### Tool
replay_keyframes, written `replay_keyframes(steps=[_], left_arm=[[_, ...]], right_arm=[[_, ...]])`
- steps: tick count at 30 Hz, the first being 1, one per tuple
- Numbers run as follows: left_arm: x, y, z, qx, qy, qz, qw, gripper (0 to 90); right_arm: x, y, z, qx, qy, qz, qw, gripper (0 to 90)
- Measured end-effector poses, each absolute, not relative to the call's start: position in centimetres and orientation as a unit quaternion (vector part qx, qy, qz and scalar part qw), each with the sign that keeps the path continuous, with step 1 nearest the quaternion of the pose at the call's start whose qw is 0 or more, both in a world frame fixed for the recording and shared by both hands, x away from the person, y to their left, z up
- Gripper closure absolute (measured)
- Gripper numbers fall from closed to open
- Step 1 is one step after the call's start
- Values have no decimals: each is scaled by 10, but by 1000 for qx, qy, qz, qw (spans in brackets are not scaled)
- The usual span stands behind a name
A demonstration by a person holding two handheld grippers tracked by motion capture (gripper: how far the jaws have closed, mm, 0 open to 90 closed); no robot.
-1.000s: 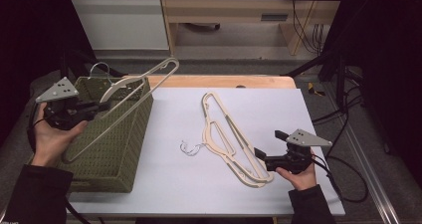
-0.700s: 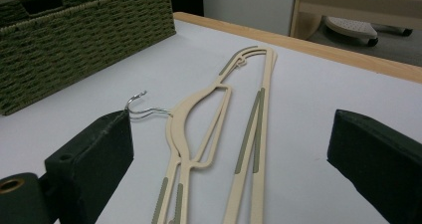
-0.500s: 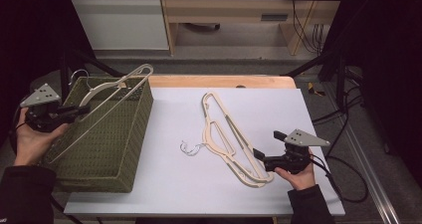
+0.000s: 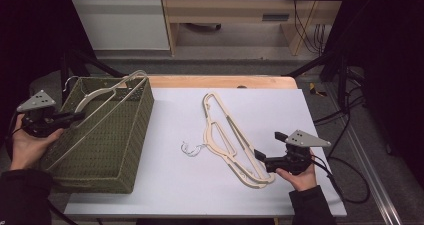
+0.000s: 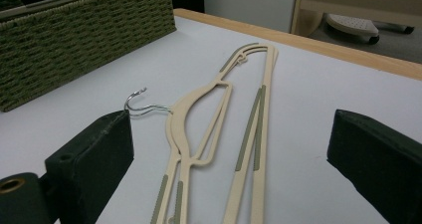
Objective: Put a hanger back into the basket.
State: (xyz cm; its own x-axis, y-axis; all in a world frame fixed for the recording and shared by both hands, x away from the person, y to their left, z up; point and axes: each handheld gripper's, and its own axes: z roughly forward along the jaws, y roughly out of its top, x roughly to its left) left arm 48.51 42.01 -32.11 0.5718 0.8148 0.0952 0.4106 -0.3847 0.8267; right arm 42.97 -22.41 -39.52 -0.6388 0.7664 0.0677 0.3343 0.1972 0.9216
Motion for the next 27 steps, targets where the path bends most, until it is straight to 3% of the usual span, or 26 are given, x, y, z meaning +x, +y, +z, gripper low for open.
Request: replay_keyframes(steps=[27], left_arm=[[498,413,-378,783,467,158,379,851]], right_arm=[[430,-223,-396,370,748,512,207,52]])
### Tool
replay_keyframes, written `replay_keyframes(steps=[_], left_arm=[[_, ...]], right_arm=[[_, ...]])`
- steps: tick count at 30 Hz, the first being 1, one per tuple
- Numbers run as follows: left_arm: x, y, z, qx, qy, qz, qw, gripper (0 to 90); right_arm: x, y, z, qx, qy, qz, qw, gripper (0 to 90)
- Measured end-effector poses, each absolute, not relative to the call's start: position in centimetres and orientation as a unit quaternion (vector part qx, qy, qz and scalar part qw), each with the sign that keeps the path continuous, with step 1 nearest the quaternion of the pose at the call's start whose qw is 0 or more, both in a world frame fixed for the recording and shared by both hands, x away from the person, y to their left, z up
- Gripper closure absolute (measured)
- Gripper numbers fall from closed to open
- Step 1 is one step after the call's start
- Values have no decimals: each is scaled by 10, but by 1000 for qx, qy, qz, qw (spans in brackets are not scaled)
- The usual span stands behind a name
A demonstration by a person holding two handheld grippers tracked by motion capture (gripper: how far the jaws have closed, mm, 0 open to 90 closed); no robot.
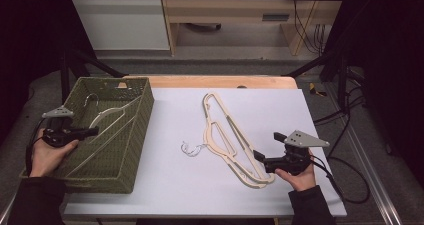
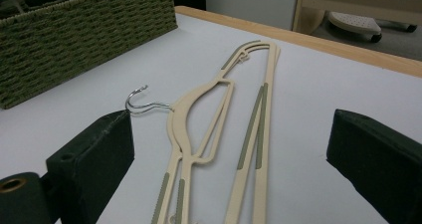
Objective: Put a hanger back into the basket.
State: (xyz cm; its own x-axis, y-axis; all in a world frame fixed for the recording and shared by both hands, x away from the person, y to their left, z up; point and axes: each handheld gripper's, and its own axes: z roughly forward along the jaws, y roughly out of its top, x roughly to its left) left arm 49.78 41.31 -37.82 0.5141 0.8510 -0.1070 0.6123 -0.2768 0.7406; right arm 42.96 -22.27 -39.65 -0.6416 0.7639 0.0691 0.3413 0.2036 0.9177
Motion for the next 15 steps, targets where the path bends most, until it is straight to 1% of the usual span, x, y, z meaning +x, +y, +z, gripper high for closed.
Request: replay_keyframes(steps=[6,9,15], left_arm=[[502,421,-385,769,498,180,358,844],[506,423,-390,768,515,193,329,835],[514,428,-393,756,542,215,297,808]], right_arm=[[429,-222,-396,370,747,513,206,53],[430,-222,-397,369,749,511,205,53],[431,-221,-398,369,749,511,205,52]])
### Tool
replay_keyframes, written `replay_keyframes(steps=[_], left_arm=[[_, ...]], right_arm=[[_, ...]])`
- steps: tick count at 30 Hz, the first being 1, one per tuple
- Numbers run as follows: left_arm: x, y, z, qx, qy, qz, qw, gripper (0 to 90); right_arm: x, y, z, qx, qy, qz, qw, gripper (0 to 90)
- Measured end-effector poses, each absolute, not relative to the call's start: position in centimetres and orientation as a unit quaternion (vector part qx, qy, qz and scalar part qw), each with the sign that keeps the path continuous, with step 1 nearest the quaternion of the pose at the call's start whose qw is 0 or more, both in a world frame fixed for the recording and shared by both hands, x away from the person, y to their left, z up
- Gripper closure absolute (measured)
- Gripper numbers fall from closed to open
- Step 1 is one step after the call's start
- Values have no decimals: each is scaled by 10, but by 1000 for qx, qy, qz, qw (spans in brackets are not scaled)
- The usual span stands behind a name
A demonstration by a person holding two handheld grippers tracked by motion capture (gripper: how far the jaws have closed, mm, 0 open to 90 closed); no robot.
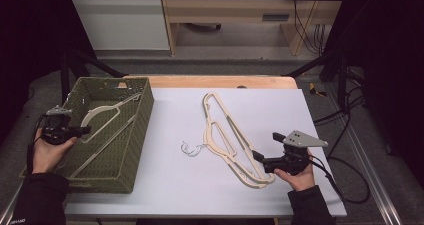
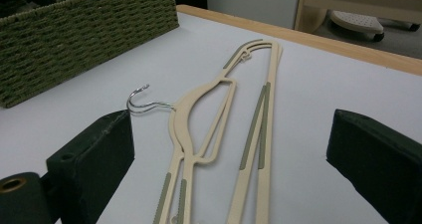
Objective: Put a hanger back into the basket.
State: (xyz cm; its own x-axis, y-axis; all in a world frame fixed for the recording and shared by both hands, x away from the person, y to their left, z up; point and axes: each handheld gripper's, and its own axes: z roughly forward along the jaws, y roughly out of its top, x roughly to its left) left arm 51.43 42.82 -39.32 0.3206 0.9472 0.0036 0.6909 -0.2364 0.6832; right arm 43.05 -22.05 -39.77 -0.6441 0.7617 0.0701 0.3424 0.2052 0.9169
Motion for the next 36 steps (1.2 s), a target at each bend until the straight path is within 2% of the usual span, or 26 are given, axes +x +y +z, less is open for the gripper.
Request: replay_keyframes(steps=[5,13,36], left_arm=[[518,431,-397,752,556,218,279,763],[524,436,-405,749,582,201,246,642],[524,441,-411,736,606,192,233,540]], right_arm=[[431,-219,-399,368,751,509,203,52],[432,-218,-399,366,753,509,201,52],[431,-216,-398,364,754,509,202,51]])
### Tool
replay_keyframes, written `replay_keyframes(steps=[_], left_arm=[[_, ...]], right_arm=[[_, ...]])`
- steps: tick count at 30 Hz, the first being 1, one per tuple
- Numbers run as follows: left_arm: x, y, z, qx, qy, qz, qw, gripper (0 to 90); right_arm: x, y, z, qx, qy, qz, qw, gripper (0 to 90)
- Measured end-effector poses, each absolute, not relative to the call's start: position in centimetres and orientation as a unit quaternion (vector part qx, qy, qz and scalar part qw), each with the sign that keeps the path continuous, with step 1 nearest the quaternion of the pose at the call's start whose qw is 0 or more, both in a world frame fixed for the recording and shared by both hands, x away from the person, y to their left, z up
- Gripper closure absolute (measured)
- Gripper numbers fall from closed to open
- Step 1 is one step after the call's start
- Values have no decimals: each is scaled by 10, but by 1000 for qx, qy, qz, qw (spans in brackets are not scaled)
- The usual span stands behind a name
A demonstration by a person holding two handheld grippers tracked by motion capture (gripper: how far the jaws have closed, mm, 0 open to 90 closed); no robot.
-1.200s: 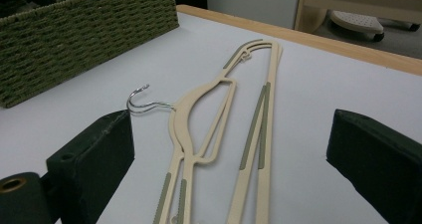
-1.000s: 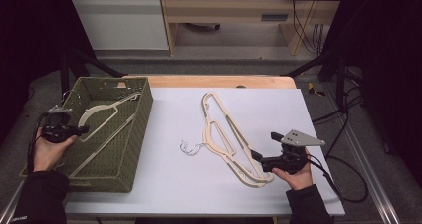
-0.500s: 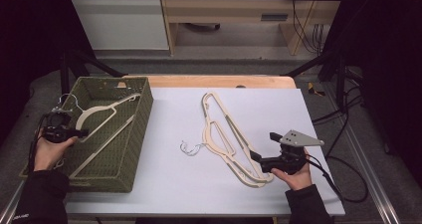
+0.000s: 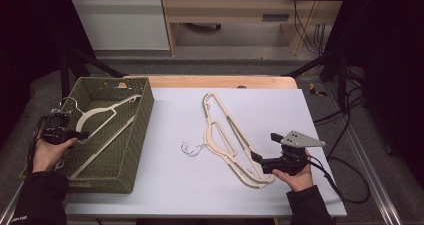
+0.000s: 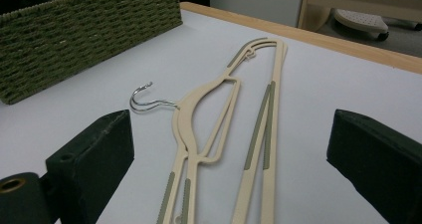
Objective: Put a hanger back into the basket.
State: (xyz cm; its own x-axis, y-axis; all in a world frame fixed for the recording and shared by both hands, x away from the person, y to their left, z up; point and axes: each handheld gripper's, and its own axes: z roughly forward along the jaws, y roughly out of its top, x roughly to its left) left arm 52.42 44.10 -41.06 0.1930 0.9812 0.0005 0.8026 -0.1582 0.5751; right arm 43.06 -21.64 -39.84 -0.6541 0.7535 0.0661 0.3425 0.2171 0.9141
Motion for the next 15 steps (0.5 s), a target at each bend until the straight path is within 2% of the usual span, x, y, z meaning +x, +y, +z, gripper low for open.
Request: replay_keyframes(steps=[15], left_arm=[[514,447,-397,729,600,204,259,500]], right_arm=[[430,-217,-398,364,753,510,203,50]])
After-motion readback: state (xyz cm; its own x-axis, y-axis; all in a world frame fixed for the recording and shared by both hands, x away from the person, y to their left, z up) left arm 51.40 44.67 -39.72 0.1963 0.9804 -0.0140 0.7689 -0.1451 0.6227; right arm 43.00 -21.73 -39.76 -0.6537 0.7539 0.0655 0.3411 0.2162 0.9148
